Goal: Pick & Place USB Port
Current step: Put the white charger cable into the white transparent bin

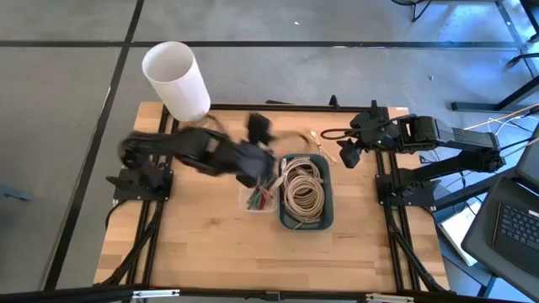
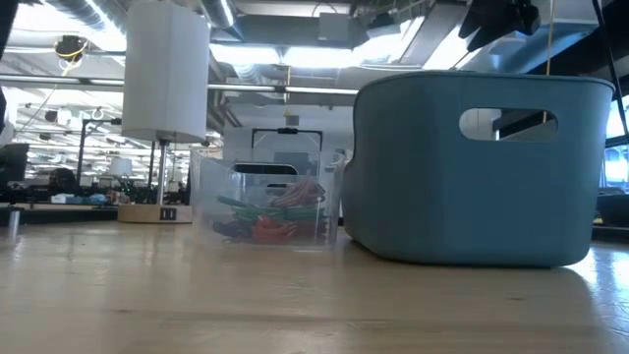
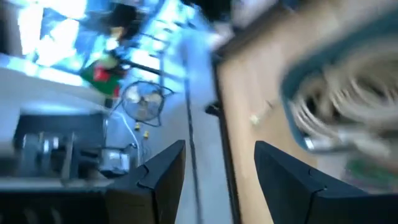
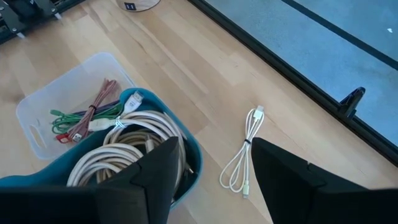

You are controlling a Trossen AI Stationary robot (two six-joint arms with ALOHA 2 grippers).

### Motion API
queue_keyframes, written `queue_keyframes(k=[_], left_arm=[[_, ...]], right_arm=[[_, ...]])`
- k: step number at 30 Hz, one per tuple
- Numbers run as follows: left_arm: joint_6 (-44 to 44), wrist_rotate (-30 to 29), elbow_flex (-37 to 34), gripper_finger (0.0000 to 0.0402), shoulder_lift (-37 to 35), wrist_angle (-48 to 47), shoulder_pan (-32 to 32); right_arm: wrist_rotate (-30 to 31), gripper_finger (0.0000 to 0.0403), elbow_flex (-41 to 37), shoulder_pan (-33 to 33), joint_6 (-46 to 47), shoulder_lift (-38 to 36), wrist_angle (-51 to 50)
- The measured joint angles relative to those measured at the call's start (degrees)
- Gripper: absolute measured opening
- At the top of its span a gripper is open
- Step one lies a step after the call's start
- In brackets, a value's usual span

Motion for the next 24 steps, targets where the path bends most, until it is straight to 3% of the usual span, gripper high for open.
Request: queue_keyframes(k=[7, 11, 15, 18, 21, 24], left_arm=[[-27.16, 0.76, -0.77, 0.0186, -13.82, -0.32, -0.02], [-35.50, -2.30, -6.53, 0.0185, -22.37, -0.75, -0.33], [-44.44, -14.08, -21.32, 0.0180, -31.63, -3.38, -2.35], [-59.66, -20.58, -36.11, 0.0174, -41.11, -6.88, -3.94], [-74.73, -22.18, -51.36, 0.0169, -50.78, -6.08, -6.09], [-84.63, -21.14, -64.78, 0.0165, -58.55, 0.82, -8.53]], right_arm=[[0.27, 0.0206, -0.04, -0.02, -0.03, 0.01, -0.12], [0.34, 0.0206, -0.04, -0.02, 0.19, 0.02, 0.15], [0.44, 0.0206, -0.04, -0.02, 0.19, 0.02, 0.22], [0.44, 0.0206, -0.04, -0.02, 0.21, 0.01, 0.17], [2.11, 0.0206, -0.04, -0.02, 1.70, 0.15, 0.17], [7.13, 0.0206, -0.04, -0.36, 7.81, 1.25, 0.01]])
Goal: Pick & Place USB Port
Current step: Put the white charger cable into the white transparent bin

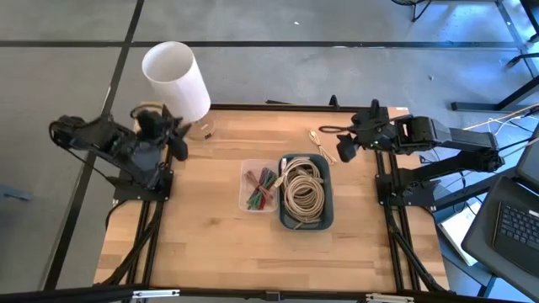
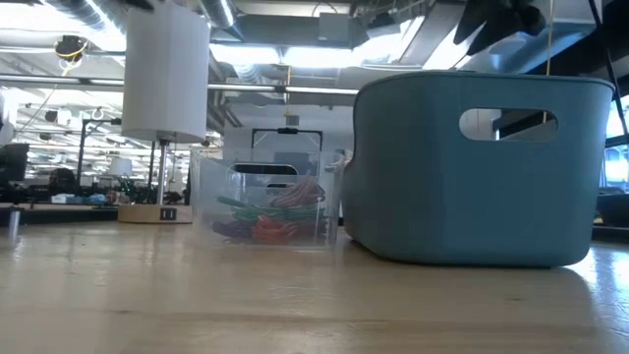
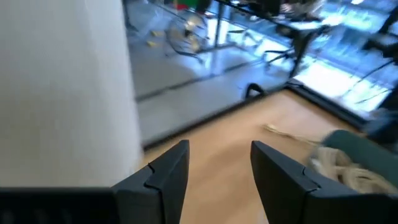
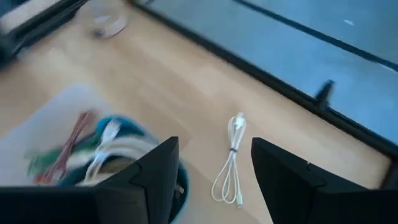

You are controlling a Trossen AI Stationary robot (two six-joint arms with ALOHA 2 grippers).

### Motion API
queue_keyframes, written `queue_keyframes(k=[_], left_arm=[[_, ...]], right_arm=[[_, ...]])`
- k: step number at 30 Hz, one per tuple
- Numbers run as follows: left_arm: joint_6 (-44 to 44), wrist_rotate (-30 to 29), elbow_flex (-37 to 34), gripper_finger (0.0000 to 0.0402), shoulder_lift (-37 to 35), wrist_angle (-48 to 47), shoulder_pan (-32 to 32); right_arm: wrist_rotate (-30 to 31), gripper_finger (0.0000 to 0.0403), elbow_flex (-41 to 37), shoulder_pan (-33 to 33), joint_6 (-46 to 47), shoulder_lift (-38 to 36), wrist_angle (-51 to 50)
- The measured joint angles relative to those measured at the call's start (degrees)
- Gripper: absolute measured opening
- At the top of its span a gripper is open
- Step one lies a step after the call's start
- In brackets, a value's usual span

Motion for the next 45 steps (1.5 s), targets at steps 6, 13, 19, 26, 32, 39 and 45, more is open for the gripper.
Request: queue_keyframes(k=[6, 13, 19, 26, 32, 39, 45], left_arm=[[4.89, 1.67, -18.52, 0.0164, -7.73, 27.12, -2.73], [16.41, 2.65, -24.91, 0.0161, -8.11, 47.01, -2.26], [20.43, 3.88, -24.91, 0.0160, -7.21, 51.47, -2.26], [20.30, 4.10, -24.92, 0.0159, -7.21, 53.49, -2.26], [20.22, 4.27, -24.93, 0.0162, -7.21, 54.29, -2.26], [20.09, 4.27, -24.94, 0.0158, -7.21, 54.29, -2.26], [19.78, 4.25, -24.94, 0.0161, -7.21, 54.29, -2.26]], right_arm=[[-5.45, 0.0206, -0.75, -9.27, 7.18, 5.79, -6.60], [-17.05, 0.0206, -8.06, -21.98, -4.16, 13.48, -2.46], [-21.78, 0.0206, -13.51, -30.05, -12.41, 19.74, 9.89], [-27.41, 0.0206, -16.37, -34.37, -16.74, 27.61, 19.97], [-29.81, 0.0206, -17.25, -34.50, -18.19, 34.54, 25.36], [-32.83, 0.0206, -17.19, -34.43, -18.16, 40.10, 29.13], [-32.24, 0.0165, -17.03, -34.45, -18.16, 41.14, 29.13]])
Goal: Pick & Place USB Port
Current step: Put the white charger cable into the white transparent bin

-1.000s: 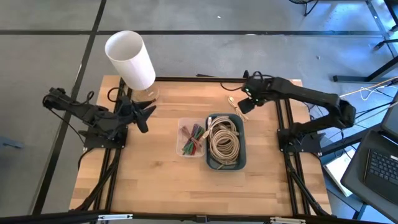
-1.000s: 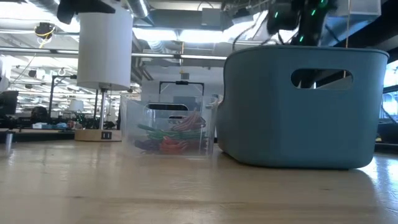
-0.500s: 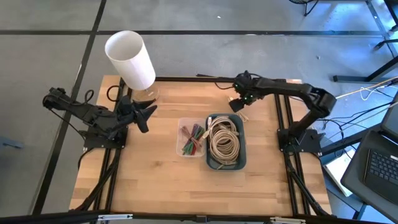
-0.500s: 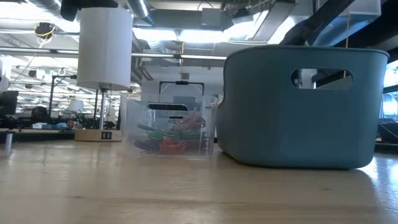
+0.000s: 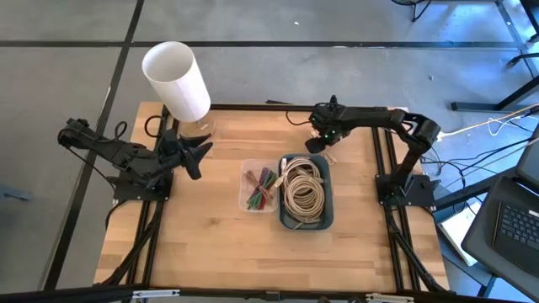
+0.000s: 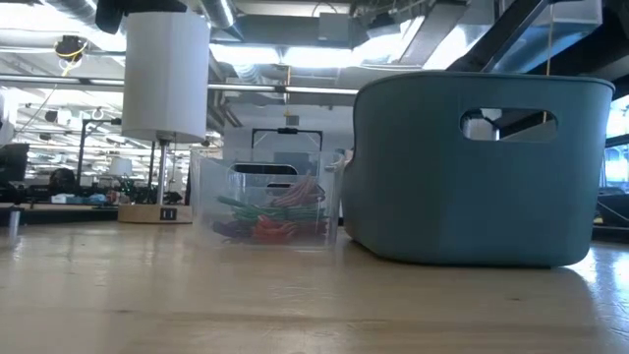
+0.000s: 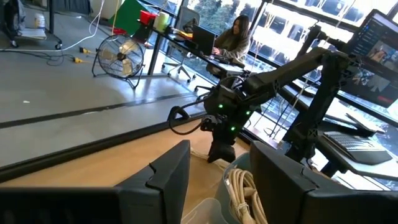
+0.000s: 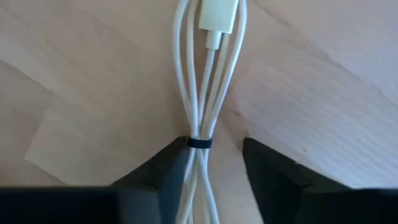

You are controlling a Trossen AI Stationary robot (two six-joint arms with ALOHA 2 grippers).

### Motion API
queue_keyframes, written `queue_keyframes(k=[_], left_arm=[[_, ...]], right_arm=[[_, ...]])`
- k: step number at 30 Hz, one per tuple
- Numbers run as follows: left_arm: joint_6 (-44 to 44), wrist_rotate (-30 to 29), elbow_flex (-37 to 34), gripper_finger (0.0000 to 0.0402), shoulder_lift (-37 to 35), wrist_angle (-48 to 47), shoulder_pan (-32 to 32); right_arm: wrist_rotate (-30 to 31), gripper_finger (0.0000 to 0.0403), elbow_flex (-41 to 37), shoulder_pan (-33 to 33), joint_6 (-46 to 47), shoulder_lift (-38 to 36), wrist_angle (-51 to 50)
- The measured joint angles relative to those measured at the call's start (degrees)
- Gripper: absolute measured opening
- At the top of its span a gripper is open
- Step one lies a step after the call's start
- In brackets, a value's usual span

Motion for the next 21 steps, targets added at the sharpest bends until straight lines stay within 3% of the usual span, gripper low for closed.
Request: queue_keyframes(k=[7, 12, 21], left_arm=[[-0.15, -0.59, 0.00, 0.0159, 0.00, 0.00, 0.00], [-0.15, -0.55, 0.00, 0.0161, 0.00, -0.02, 0.00], [-0.15, -0.51, 0.00, 0.0161, 0.00, -0.02, 0.01]], right_arm=[[0.20, 0.0021, -0.09, 0.00, -0.40, -0.41, 0.57], [0.43, 0.0007, -0.35, 0.20, -1.69, -4.21, -0.63], [3.22, 0.0002, -0.22, 0.21, -3.04, -22.66, -5.01]])
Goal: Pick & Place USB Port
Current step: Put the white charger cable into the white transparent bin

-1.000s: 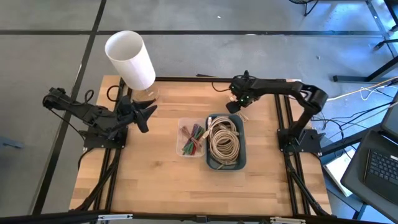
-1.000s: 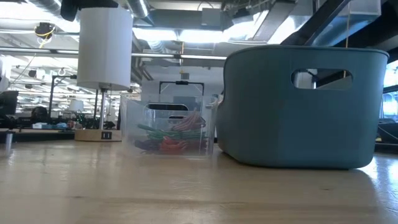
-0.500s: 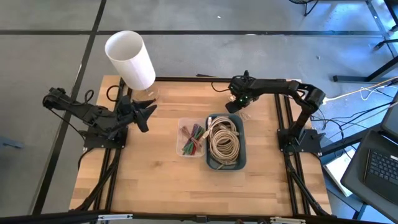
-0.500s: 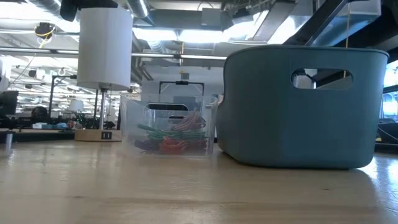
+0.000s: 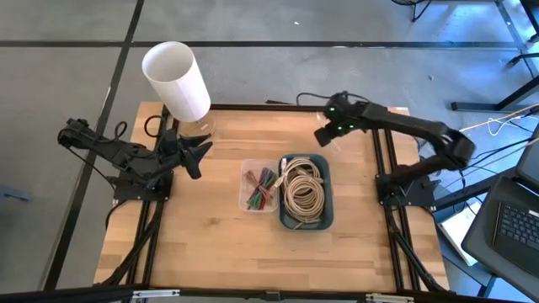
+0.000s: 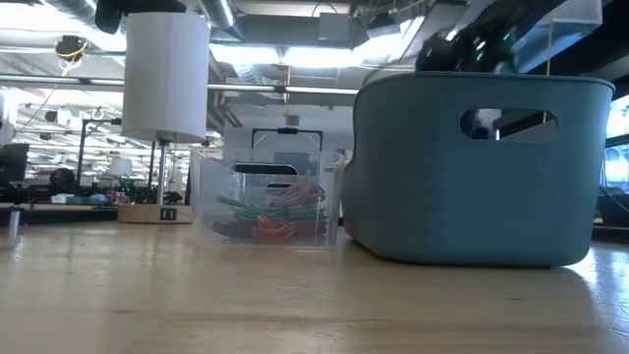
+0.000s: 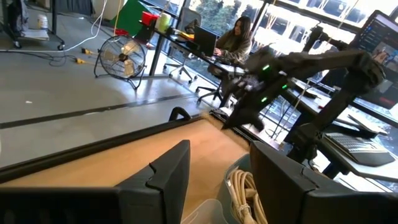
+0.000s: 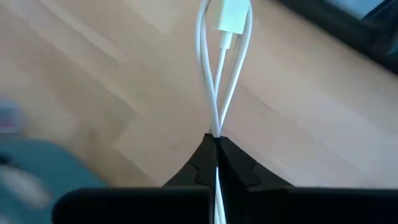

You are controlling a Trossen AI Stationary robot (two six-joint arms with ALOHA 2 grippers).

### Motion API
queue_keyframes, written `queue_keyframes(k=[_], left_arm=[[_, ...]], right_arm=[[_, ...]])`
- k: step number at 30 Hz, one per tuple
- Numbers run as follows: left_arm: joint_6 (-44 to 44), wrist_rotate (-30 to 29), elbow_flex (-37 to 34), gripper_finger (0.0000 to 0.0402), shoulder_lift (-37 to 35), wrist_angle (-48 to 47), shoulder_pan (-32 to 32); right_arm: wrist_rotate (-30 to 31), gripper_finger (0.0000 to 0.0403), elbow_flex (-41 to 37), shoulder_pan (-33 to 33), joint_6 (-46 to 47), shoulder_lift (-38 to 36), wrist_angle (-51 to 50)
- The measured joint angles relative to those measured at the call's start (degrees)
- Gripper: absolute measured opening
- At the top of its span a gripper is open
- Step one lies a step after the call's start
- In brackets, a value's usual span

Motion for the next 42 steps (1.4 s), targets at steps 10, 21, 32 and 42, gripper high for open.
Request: queue_keyframes(k=[10, 21, 32, 42], left_arm=[[-0.05, 2.07, 0.00, 0.0158, 0.00, 0.00, 0.01], [5.95, 7.72, -0.04, 0.0158, 4.37, 12.53, 4.34], [15.57, 29.75, 0.85, 0.0187, 18.05, 37.97, 16.93], [10.65, 46.88, 8.84, 0.0247, 32.02, 40.57, 24.22]], right_arm=[[-20.88, 0.0001, 0.00, 6.28, 2.00, -22.16, 7.69], [-20.55, 0.0000, 0.13, 22.66, 6.46, -27.00, 48.06], [-13.65, 0.0000, 0.13, 27.37, 3.32, -19.97, 51.55], [-15.19, 0.0000, 0.13, 29.58, 4.58, -14.77, 56.94]])
